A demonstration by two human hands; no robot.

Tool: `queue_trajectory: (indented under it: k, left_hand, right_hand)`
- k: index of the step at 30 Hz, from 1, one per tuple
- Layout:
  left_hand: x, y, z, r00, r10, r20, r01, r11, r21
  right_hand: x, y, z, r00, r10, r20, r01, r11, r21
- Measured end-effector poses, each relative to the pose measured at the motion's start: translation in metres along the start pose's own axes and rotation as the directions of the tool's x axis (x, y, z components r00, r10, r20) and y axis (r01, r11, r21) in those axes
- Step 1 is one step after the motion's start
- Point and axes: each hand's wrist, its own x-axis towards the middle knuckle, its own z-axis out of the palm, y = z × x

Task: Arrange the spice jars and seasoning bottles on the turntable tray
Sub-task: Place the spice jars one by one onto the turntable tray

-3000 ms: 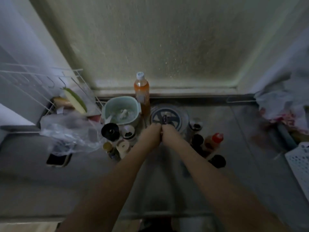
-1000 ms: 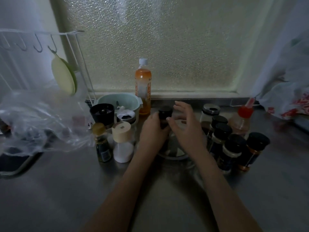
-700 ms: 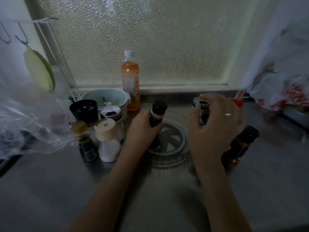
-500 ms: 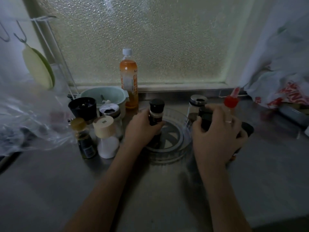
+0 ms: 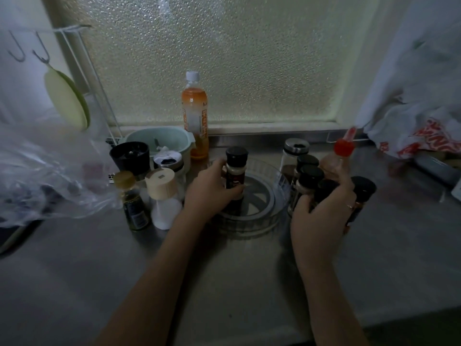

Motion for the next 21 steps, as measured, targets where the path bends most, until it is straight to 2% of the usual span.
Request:
queue_trajectory:
  k: [2, 4, 6, 7, 9, 10, 11, 14, 17, 19, 21]
  left_hand:
    - [-0.004, 0.001, -0.002, 0.997, 0.069, -0.029, -0.066, 0.994, 0.086]
    - [-0.010, 0.005, -0.009, 0.976, 0.180, -0.119, -0.155, 0.968, 0.198]
    - [-0.017, 0.009, -0.022, 0.902, 0.328, -0.281, -0.225, 0.913, 0.341]
    - [-0.021, 0.010, -0.027, 0.835, 0.402, -0.375, -0.230, 0.875, 0.425]
    - [-0.024, 0.006, -0.034, 0.675, 0.493, -0.548, -0.158, 0.823, 0.546]
    - [-0.023, 0.002, -0.036, 0.623, 0.492, -0.609, -0.091, 0.818, 0.567]
    - [-0.022, -0.002, -0.037, 0.607, 0.460, -0.648, -0.023, 0.826, 0.564]
    - [-0.021, -0.010, -0.033, 0.652, 0.347, -0.674, 0.116, 0.833, 0.541]
    - [-0.030, -0.011, -0.025, 0.724, 0.231, -0.650, 0.197, 0.834, 0.516]
    - [-0.034, -0.009, -0.020, 0.762, 0.155, -0.629, 0.221, 0.851, 0.477]
    - [-0.035, -0.011, -0.018, 0.772, 0.152, -0.618, 0.209, 0.856, 0.472]
  right_hand:
    - [-0.003, -0.005, -0.002, 0.989, -0.093, -0.111, 0.104, 0.989, 0.102]
    - [-0.007, -0.010, -0.004, 0.943, -0.249, -0.218, 0.292, 0.936, 0.194]
    - [-0.012, -0.018, 0.000, 0.889, -0.397, -0.230, 0.446, 0.863, 0.236]
    - [-0.015, -0.021, 0.004, 0.875, -0.446, -0.190, 0.483, 0.838, 0.255]
    - [-0.019, -0.027, 0.016, 0.877, -0.481, -0.003, 0.459, 0.833, 0.308]
    - [-0.020, -0.027, 0.022, 0.869, -0.482, 0.116, 0.425, 0.845, 0.325]
    - [-0.021, -0.025, 0.027, 0.853, -0.473, 0.220, 0.391, 0.858, 0.333]
    - [-0.019, -0.015, 0.035, 0.805, -0.454, 0.382, 0.356, 0.885, 0.301]
    - [-0.015, -0.013, 0.034, 0.798, -0.461, 0.389, 0.362, 0.882, 0.302]
    - [-0.011, -0.015, 0.028, 0.833, -0.457, 0.311, 0.368, 0.878, 0.305]
    - [-0.005, -0.011, 0.022, 0.887, -0.451, 0.100, 0.419, 0.877, 0.235]
